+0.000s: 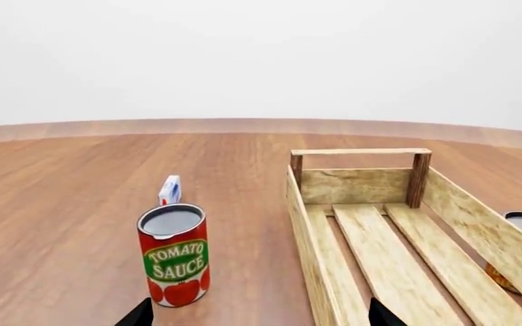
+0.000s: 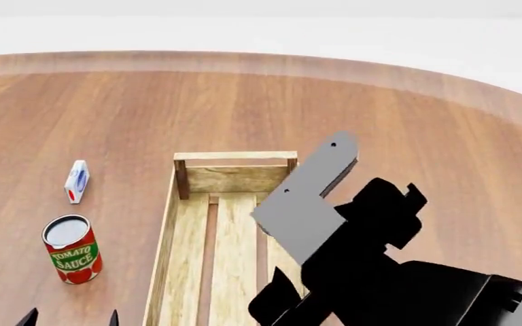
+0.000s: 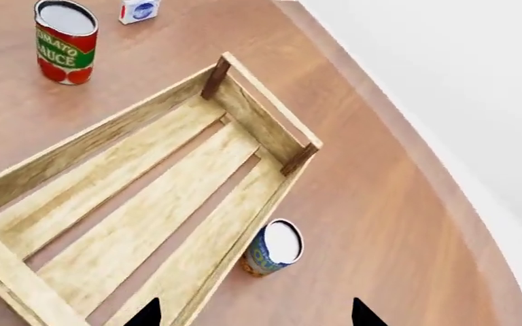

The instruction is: Pick up the butter and put it in the tray.

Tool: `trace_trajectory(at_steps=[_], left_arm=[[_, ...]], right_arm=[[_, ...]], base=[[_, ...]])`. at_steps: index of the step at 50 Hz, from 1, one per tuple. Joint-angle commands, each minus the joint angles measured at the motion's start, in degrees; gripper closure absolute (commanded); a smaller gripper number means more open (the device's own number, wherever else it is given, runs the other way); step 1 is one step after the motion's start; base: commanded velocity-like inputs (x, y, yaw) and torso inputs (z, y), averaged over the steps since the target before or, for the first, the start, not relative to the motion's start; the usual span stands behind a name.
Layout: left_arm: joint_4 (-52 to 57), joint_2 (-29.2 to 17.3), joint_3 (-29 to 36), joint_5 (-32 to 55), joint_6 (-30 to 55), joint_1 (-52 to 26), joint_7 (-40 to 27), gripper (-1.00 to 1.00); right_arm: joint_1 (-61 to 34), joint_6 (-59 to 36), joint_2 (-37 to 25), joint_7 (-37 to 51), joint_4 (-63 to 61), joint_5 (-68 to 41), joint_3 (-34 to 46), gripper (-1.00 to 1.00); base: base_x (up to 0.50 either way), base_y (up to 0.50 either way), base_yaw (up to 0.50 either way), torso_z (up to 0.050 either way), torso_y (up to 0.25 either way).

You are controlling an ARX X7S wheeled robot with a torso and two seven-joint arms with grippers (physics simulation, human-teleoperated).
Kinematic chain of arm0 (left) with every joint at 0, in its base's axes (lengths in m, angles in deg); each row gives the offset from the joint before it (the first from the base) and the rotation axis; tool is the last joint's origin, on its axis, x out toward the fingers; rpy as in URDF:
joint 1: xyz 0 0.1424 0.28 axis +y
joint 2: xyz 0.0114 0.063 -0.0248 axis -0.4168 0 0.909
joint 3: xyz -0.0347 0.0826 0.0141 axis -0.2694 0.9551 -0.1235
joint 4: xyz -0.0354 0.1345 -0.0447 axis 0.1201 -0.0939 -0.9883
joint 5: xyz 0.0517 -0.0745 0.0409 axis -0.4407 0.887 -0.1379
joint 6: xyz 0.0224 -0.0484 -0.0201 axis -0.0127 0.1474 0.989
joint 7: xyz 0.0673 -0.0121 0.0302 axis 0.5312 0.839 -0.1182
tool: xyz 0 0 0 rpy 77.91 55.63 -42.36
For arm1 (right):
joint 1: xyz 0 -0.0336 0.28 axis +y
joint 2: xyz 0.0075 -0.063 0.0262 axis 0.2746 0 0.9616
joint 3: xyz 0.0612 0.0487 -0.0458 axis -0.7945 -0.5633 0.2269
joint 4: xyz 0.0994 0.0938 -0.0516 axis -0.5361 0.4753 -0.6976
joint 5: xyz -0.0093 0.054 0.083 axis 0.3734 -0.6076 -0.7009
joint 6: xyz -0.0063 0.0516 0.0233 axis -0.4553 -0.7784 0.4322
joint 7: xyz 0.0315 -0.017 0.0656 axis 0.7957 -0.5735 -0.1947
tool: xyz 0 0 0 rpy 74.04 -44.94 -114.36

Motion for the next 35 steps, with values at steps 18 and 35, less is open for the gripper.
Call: trace_trajectory(at_steps=[18,35], left_arm=[[-0.7,-0.6,0.9,0.9,0.1,-0.4,-0.5,-1.00],[-0.9,-0.9,1.5,1.2,-0.2,-0.5,-0.9,-1.00]], right_arm=[[-9.1,-1.7,-5.2,-5.5,-7.6,-6.1,36.2,-1.00],[-9.5,2.7,-5.7,-5.0,-6.7,-7.0,39.5,-1.00]], base=[[0.00,0.00,0.00,0.000,0.000],[0.00,0.00,0.00,0.000,0.000]])
